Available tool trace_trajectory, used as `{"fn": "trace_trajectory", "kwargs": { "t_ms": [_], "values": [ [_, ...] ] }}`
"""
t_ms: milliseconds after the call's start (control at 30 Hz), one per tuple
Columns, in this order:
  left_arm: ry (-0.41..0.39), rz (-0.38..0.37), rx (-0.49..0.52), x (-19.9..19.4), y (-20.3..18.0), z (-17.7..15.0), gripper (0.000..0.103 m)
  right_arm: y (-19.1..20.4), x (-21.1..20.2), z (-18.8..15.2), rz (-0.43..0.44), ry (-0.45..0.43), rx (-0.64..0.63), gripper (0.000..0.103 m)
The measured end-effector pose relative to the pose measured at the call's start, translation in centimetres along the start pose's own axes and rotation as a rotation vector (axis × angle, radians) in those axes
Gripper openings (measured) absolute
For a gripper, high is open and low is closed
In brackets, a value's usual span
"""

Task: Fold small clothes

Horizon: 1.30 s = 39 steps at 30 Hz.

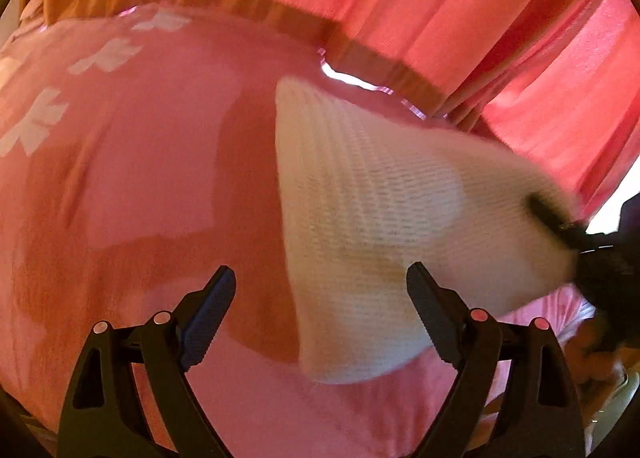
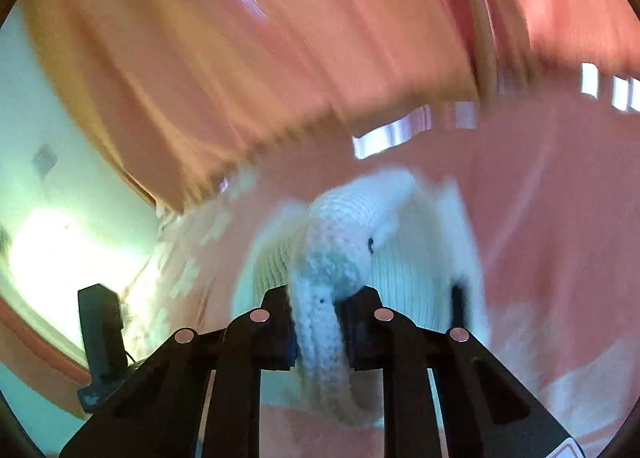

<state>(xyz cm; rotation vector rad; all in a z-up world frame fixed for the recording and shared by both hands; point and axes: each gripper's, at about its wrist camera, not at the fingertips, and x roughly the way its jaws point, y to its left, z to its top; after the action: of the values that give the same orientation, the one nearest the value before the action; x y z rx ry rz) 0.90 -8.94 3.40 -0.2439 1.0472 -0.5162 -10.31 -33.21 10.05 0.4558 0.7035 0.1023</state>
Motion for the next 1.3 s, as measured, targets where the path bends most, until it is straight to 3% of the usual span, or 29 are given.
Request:
{"fn": "trace_trajectory", "kwargs": {
  "t_ms": [33,67,167,200,233,367,400,467,633,733,800,833,867,933,1067,1133,1200,1300],
  "values": [
    [-0.001,0.000,0.006,0.1,-0.2,0.0,0.086,0.5,-0.8,-0.1,-0.056,-0.020,-0.049,0.016],
    [0.009,0.003,0.009,0.6,-0.4,-0.1,0.086,-0.4,-0.1,-0.9,-0.151,0.016,-0.079,0.016],
    [0.063,0.019,0.004,2.6,-0.5,-0.6,0.086,-6.6,4.9,-4.0,-0.255,0.270,0.106,0.020],
    [0.077,0.020,-0.003,3.1,-0.6,-0.8,0.086,-7.6,5.8,-4.7,-0.235,0.305,0.159,0.022],
    [0.085,0.013,-0.008,3.3,-0.7,-0.8,0.086,-7.8,5.3,-4.6,-0.212,0.274,0.178,0.023],
    [0.074,-0.070,-0.067,3.0,-0.8,-0.4,0.086,-6.3,2.1,-3.7,-0.185,0.207,0.128,0.031],
    [0.073,-0.092,-0.082,3.0,-0.8,-0.4,0.087,-6.7,1.8,-3.9,-0.180,0.209,0.131,0.037],
    [0.099,-0.116,-0.109,4.1,-1.0,-0.5,0.087,-7.6,1.7,-4.6,-0.161,0.248,0.169,0.050],
    [0.204,-0.099,-0.144,7.5,-0.7,-1.6,0.088,-8.7,4.8,-5.8,-0.135,0.334,0.246,0.057],
    [0.231,-0.148,-0.194,8.7,0.1,-1.6,0.088,-9.8,5.4,-6.3,-0.109,0.346,0.284,0.067],
    [0.249,-0.178,-0.193,8.9,0.2,-1.4,0.069,-10.5,6.3,-7.0,-0.051,0.368,0.340,0.066],
    [0.261,-0.195,-0.200,9.0,0.4,-1.3,0.058,-10.5,6.4,-7.1,-0.037,0.359,0.351,0.055],
    [0.266,-0.206,-0.202,8.9,0.5,-1.0,0.046,-10.2,6.4,-6.9,-0.016,0.349,0.332,0.031],
    [0.259,-0.244,-0.201,7.6,0.5,-0.3,0.037,-9.2,5.4,-6.4,0.030,0.314,0.331,0.026],
    [0.201,-0.297,-0.136,3.7,0.8,1.4,0.037,-5.8,0.6,-5.8,0.130,0.207,0.244,0.024],
    [0.247,-0.264,-0.121,4.5,1.3,0.9,0.041,-6.1,1.7,-8.0,0.088,0.272,0.238,0.029],
    [0.312,-0.155,-0.078,6.7,1.7,-0.7,0.049,-7.6,3.9,-10.5,-0.029,0.387,0.278,0.037],
    [0.272,-0.136,-0.077,5.8,1.1,-1.5,0.055,-8.7,2.9,-9.8,0.009,0.358,0.349,0.044]
  ]
}}
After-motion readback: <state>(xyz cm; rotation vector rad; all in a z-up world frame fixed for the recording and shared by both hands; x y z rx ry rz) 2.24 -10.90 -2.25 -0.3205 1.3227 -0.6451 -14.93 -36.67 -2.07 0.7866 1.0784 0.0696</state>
